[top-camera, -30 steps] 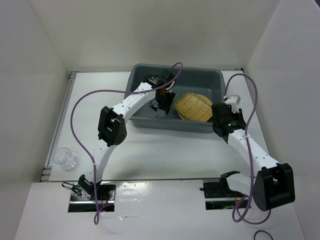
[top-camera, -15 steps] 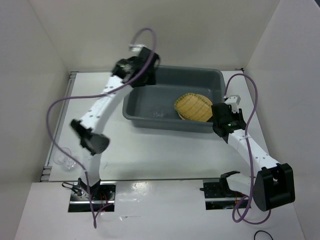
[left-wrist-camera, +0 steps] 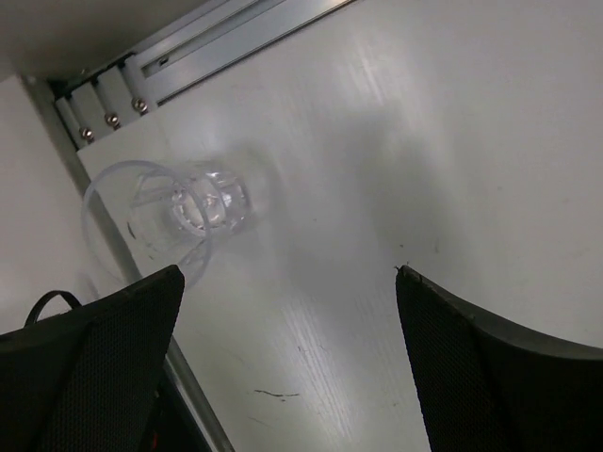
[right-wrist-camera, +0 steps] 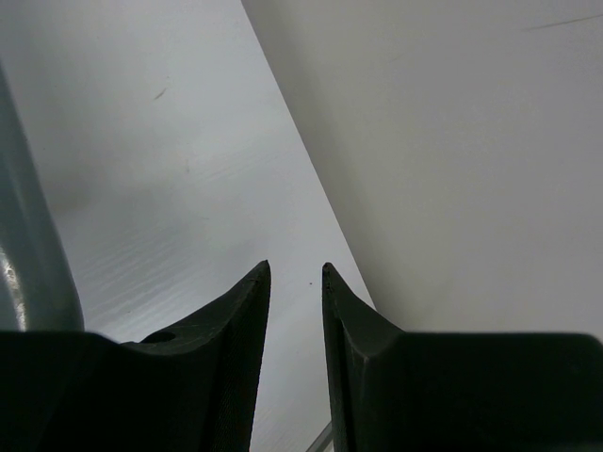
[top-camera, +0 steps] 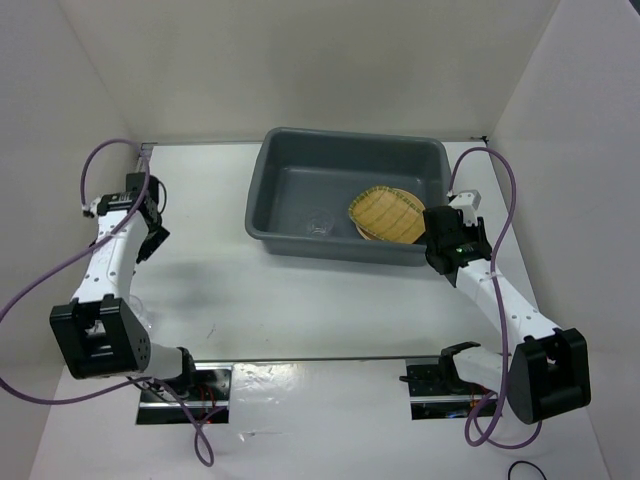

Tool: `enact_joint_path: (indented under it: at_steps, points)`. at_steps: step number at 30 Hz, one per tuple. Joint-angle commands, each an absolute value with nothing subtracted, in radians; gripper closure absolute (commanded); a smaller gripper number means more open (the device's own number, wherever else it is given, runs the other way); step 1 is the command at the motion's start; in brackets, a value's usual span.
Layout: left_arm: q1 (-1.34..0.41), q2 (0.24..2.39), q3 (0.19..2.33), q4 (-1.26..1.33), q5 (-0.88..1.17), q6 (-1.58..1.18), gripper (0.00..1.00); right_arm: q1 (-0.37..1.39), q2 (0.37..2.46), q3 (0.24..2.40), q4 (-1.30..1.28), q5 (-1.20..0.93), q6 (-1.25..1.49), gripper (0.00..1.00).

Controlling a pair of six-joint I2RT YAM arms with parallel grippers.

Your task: Place the mixed dishes into the plastic bin

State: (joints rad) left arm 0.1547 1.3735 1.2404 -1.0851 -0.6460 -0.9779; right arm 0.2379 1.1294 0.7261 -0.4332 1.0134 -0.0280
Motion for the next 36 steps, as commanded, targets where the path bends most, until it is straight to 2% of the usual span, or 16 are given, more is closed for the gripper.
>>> enact_joint_path:
  at_steps: [1, 11, 20, 22, 23, 24, 25, 26, 30, 34, 36]
  points:
    - [0.260, 1.358, 1.207, -1.065, -0.598, -1.040, 0.01, 0.245, 1.115, 0.718, -0.391, 1.031, -0.021, 0.66]
    - [0.409, 1.367, 1.052, -0.991, -0.506, -1.052, 0.01, 0.245, 1.115, 0.718, -0.391, 1.022, -0.021, 0.66]
    - [0.448, 1.451, 1.009, -0.924, -0.446, -1.008, 0.01, 0.245, 1.115, 0.718, -0.391, 1.022, -0.021, 0.66]
    - [0.448, 1.460, 1.009, -0.905, -0.427, -0.986, 0.18, 0.245, 1.115, 0.718, -0.391, 1.022, -0.031, 0.66]
    - [0.448, 1.460, 1.009, -0.893, -0.414, -0.971, 0.31, 0.245, 1.124, 0.718, -0.391, 1.022, -0.031, 0.66]
    - [0.448, 1.471, 1.009, -0.878, -0.414, -0.962, 0.48, 0.245, 1.124, 0.718, -0.391, 1.022, -0.031, 0.66]
    - [0.448, 1.471, 1.009, -0.877, -0.402, -0.950, 0.86, 0.245, 1.124, 0.718, -0.391, 1.022, -0.031, 0.66]
    - [0.448, 1.494, 1.028, -0.877, -0.402, -0.950, 1.00, 0.245, 1.124, 0.718, -0.391, 1.022, -0.031, 0.66]
    - [0.448, 1.506, 1.094, -0.910, -0.439, -0.937, 1.00, 0.245, 1.124, 0.718, -0.391, 1.022, -0.031, 0.66]
    - [0.448, 1.468, 1.271, -0.963, -0.449, -0.928, 1.00, 0.245, 1.124, 0.718, -0.391, 1.022, -0.031, 0.66]
    - [0.437, 1.441, 1.411, -0.954, -0.390, -0.940, 1.00, 0.245, 1.124, 0.718, -0.391, 1.022, -0.031, 0.66]
